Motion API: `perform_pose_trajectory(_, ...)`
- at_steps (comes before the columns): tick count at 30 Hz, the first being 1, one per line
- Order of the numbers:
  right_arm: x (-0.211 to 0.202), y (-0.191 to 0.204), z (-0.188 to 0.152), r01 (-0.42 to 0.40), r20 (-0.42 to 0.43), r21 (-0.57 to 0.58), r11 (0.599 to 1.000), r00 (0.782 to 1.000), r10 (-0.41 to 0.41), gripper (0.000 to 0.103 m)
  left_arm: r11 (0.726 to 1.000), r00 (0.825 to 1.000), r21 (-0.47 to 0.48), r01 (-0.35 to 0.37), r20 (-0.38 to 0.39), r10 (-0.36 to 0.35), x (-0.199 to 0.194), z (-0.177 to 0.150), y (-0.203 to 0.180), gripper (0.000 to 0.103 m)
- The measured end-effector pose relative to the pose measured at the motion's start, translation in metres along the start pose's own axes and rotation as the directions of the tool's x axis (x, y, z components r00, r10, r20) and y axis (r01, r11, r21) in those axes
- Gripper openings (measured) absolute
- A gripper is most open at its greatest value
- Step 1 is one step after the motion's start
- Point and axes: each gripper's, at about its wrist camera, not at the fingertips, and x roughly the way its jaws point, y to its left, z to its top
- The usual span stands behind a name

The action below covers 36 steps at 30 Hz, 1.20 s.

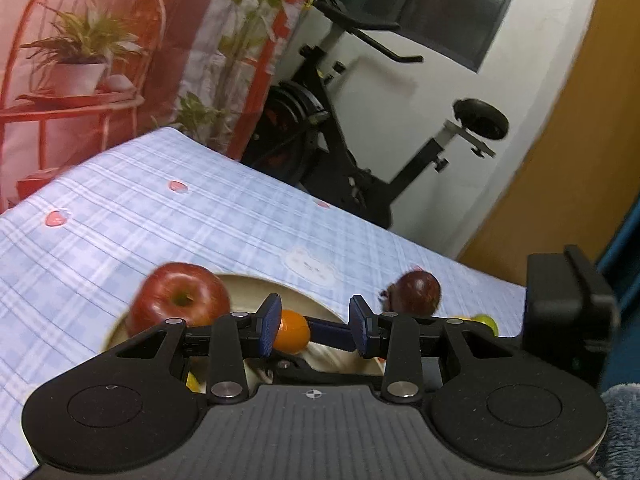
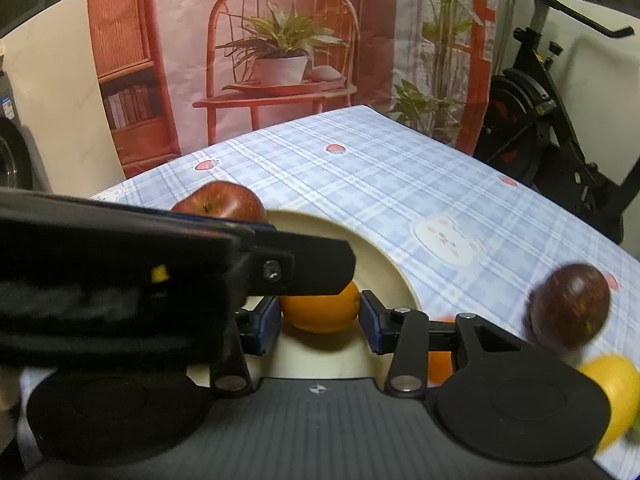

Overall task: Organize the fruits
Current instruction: 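Carry the mandarin with the left tool over the cream plate, then lower the mandarin onto the plate and open the left tool, then move the left tool to the pale green fruit and close its fingers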

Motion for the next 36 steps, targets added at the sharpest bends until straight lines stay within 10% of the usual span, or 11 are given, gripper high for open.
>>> perform_pose_trajectory(8, 0.01, 0.005, 0.006, 0.019, 0.021, -0.009, 1.0, 1.0, -0.019, 0.046, 1.0, 1.0, -0.023, -0.018, 0.014, 0.019, -0.003, 0.006, 0.006, 0.039)
perform_pose_trajectory(18, -0.089, -0.033, -0.034, 0.102, 0.184, 0.139, 0.985, 0.975, -0.127, 0.054, 1.0, 1.0, 0.016, -0.011, 0.006, 0.011, -0.002, 0.001, -0.008, 0.039)
perform_pose_trajectory(25, -0.135, -0.064, -0.088, 0.207, 0.165, 0.257, 0.944, 0.953, -0.254, 0.054, 0.995, 0.997, 0.081, 0.051, -0.067, -0.046, 0.011, -0.012, -0.04, 0.039)
perform_pose_trajectory(36, -0.118, -0.06, -0.095, 0.146, 0.147, 0.275, 0.95, 0.971, -0.191, 0.054, 0.977, 0.969, 0.155, 0.147, -0.222, -0.111, 0.041, -0.026, -0.075, 0.039)
